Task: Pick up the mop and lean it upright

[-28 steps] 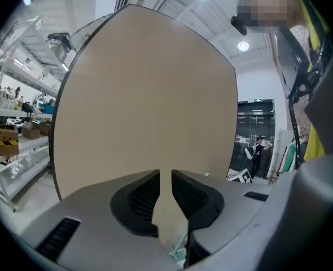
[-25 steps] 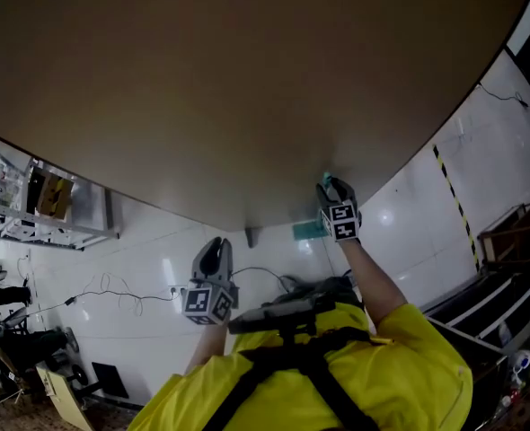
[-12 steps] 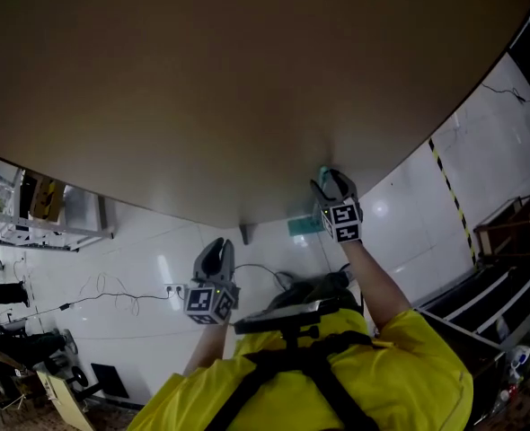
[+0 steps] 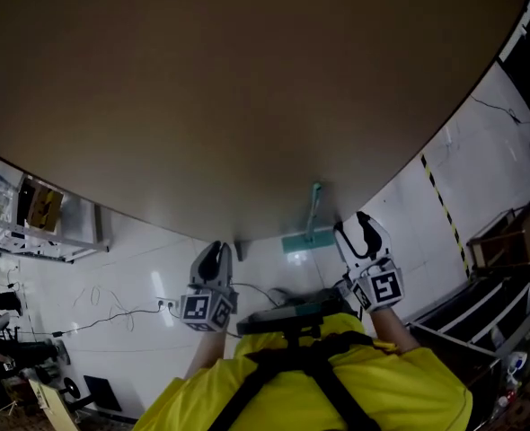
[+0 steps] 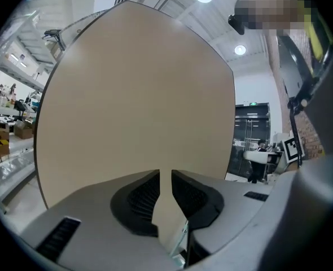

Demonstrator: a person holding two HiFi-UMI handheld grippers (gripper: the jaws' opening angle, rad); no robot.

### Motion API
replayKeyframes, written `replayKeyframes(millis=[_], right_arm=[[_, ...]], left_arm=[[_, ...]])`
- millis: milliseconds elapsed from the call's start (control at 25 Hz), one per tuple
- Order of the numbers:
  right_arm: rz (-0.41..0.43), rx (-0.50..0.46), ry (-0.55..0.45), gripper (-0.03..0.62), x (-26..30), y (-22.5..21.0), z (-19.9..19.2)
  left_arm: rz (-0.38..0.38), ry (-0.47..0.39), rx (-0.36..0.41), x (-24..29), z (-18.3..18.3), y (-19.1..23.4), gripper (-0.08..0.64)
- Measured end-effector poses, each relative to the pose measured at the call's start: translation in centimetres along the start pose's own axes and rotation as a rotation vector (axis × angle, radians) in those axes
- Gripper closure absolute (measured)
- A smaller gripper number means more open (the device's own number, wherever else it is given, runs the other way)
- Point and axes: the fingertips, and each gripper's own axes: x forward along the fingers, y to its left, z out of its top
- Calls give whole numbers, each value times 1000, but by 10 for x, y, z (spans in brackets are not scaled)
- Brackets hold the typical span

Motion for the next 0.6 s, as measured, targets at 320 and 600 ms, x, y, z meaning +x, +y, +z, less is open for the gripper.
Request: replayKeyframes(millis=[320, 600], right_arm=[[-121, 61, -83, 583, -37, -40, 35], [-86, 125, -32, 584, -47, -54, 13]], left_arm=[[-59, -70, 27, 19, 35, -35, 489], [-53, -53, 36, 38, 34, -67, 489]])
